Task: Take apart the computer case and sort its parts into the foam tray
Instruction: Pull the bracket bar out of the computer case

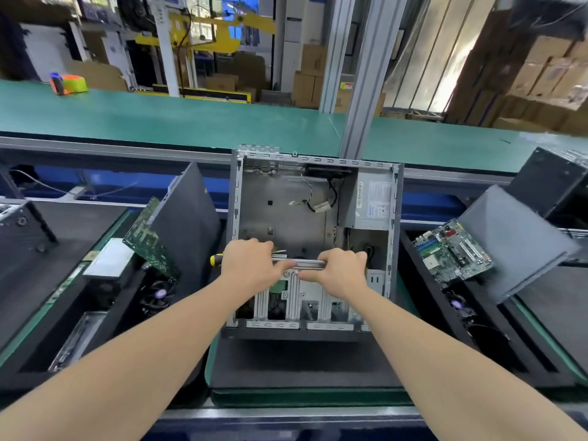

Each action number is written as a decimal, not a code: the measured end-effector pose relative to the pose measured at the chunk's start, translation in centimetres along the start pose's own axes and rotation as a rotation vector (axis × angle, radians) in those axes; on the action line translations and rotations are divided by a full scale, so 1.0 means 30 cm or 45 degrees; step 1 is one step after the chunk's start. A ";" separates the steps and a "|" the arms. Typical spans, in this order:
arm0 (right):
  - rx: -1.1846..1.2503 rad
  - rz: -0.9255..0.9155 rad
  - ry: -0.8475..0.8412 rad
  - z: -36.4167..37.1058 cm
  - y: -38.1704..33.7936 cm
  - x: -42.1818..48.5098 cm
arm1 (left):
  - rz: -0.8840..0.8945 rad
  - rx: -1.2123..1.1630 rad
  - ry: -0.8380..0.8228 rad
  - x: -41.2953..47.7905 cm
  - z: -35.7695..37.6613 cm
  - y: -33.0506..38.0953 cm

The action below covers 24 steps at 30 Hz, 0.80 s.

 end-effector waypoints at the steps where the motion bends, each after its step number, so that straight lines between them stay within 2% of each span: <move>1: 0.009 0.006 -0.011 0.000 -0.005 -0.009 | 0.008 -0.007 -0.004 -0.008 -0.003 -0.002; 11: 0.040 0.047 -0.010 -0.006 -0.023 -0.068 | 0.065 -0.040 0.002 -0.062 -0.020 -0.006; 24: 0.042 -0.008 -0.067 0.036 0.021 0.097 | -0.025 -0.006 -0.069 0.067 0.046 -0.006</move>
Point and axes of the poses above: each hand's wrist, its own x-axis towards the middle knuckle, its own z-axis out of the palm, y = z × x, the point moved 9 cm from there along x, towards the middle knuckle, and after that the axes turned 7 degrees about -z, right-handed, at the moved point
